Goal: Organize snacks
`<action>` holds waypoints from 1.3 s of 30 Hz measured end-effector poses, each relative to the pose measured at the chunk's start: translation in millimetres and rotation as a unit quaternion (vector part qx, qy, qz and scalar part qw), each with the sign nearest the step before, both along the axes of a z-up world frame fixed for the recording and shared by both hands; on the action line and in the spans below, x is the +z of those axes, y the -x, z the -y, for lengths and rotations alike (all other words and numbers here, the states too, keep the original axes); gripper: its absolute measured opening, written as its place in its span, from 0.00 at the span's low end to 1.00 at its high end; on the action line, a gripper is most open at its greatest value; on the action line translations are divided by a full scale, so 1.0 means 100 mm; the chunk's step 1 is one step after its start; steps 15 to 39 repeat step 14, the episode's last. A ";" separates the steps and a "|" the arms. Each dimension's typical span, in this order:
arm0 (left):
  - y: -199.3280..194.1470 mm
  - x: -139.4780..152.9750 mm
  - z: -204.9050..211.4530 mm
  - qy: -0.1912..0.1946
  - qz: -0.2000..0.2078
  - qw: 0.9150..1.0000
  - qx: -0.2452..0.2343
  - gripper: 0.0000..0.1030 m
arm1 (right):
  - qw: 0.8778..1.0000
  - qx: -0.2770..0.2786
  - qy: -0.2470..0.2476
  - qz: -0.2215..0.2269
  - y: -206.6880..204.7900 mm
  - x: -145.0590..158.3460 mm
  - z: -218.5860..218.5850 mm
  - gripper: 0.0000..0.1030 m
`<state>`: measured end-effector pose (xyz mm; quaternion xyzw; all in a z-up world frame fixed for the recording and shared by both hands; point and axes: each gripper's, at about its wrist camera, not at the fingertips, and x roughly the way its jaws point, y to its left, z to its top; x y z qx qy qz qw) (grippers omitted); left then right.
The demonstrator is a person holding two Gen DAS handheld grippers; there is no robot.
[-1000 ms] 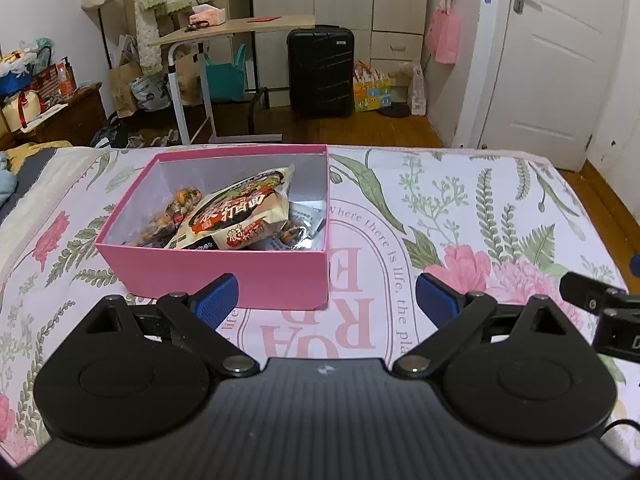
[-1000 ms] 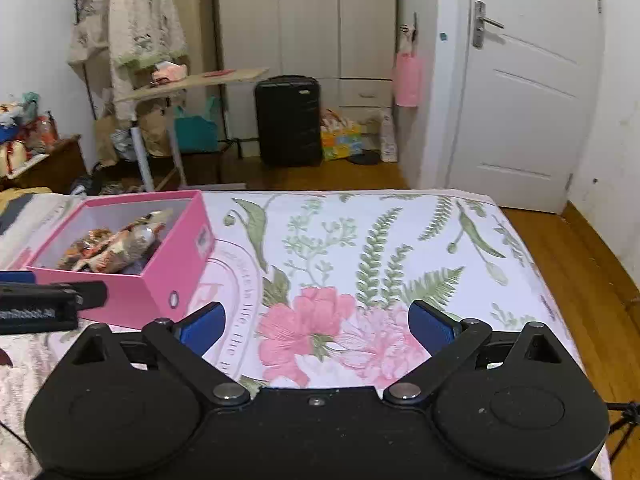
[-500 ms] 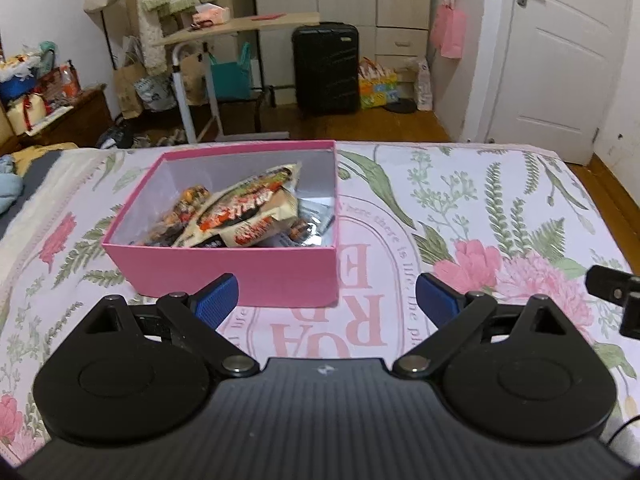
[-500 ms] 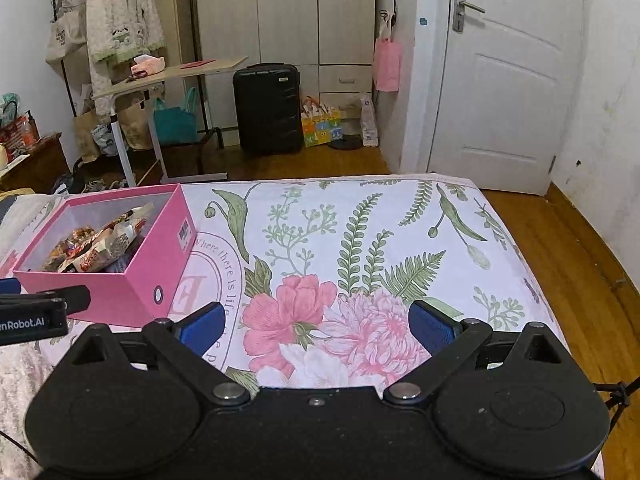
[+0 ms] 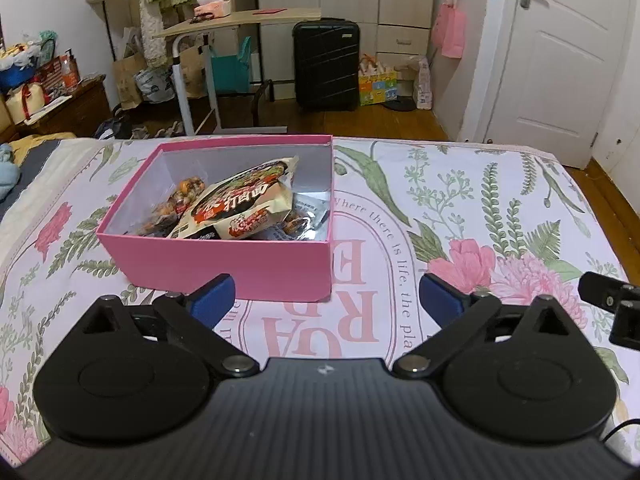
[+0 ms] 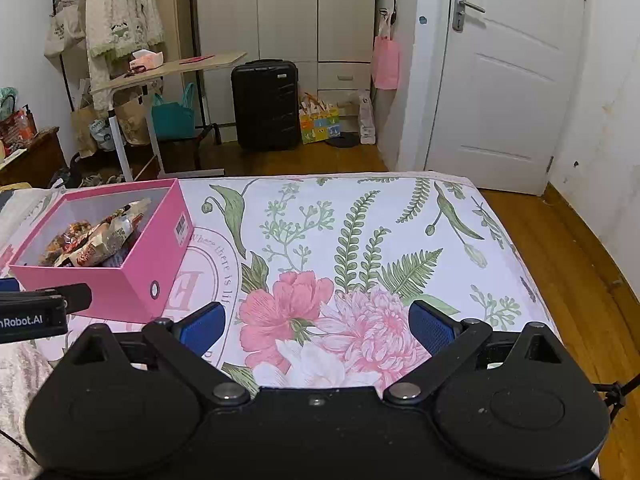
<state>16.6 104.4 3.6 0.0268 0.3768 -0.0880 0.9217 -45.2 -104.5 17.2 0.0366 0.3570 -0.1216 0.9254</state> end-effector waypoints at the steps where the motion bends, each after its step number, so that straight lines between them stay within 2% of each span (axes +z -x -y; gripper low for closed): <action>1: 0.00 0.00 0.00 0.001 0.001 1.000 0.002 0.97 | 1.000 0.000 0.000 -0.001 0.00 0.00 0.00 0.97; 39: 0.03 -0.01 0.00 0.000 0.004 1.000 0.006 0.99 | 1.000 0.002 0.004 -0.009 -0.03 -0.03 0.01 0.97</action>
